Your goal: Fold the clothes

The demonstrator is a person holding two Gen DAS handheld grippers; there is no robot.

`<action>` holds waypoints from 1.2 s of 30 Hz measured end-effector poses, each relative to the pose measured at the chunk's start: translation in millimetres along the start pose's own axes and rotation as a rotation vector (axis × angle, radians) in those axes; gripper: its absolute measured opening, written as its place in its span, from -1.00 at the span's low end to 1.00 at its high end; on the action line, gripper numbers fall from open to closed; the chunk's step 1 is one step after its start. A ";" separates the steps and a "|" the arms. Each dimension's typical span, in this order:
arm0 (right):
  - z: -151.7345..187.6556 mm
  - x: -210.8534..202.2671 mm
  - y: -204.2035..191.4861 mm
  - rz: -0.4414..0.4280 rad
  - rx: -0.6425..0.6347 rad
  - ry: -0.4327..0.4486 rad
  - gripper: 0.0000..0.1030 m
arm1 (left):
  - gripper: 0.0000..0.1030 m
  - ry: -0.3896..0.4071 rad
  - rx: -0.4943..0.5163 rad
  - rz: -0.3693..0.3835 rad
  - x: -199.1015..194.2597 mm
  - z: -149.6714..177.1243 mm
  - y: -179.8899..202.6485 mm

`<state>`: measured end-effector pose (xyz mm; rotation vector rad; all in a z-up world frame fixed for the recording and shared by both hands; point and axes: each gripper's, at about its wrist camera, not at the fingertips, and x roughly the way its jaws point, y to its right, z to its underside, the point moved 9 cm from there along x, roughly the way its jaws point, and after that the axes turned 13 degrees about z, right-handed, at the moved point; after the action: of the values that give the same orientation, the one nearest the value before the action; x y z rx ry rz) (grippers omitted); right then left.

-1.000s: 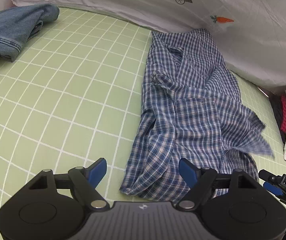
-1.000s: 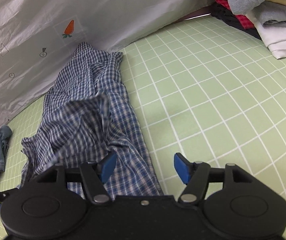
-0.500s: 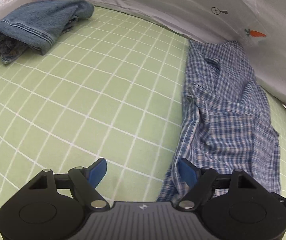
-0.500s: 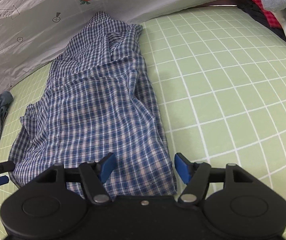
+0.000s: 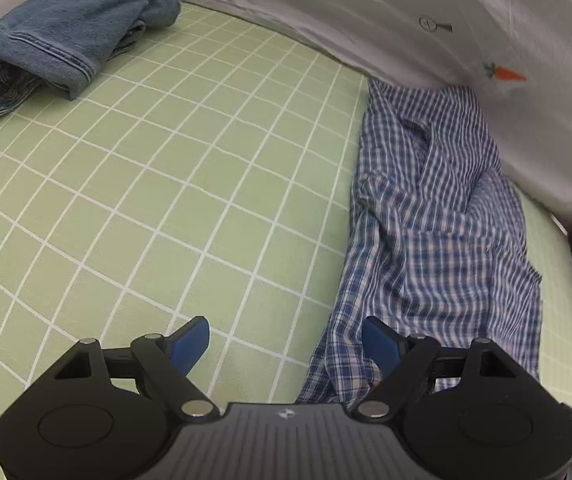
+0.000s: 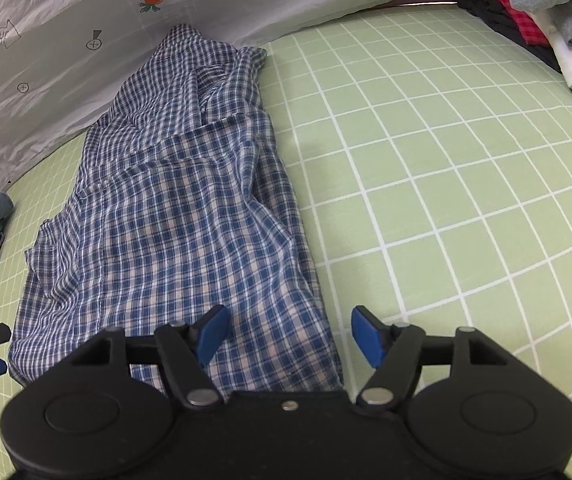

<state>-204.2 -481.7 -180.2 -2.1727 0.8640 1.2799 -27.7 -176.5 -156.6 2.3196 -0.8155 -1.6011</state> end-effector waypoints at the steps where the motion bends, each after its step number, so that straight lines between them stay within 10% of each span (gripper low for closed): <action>1: 0.2 0.0 0.4 0.000 0.003 -0.002 0.34 | 0.63 -0.012 0.007 -0.010 3.0 2.4 0.4; 7: 3.0 -4.6 7.3 -0.006 0.036 -0.007 0.41 | 0.66 -0.034 -0.033 0.091 7.9 8.4 7.0; 22: -11.4 -2.9 5.6 0.009 0.013 0.035 0.44 | 0.67 -0.060 0.105 -0.005 27.2 1.2 20.8; 36: -33.0 22.7 -4.7 0.031 -0.002 0.034 0.48 | 0.67 0.023 0.146 -0.043 83.5 -91.9 30.9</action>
<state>-173.0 -506.9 -185.0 -2.1965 0.9139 1.2619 67.5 -260.3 -173.0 2.4669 -0.9113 -1.5777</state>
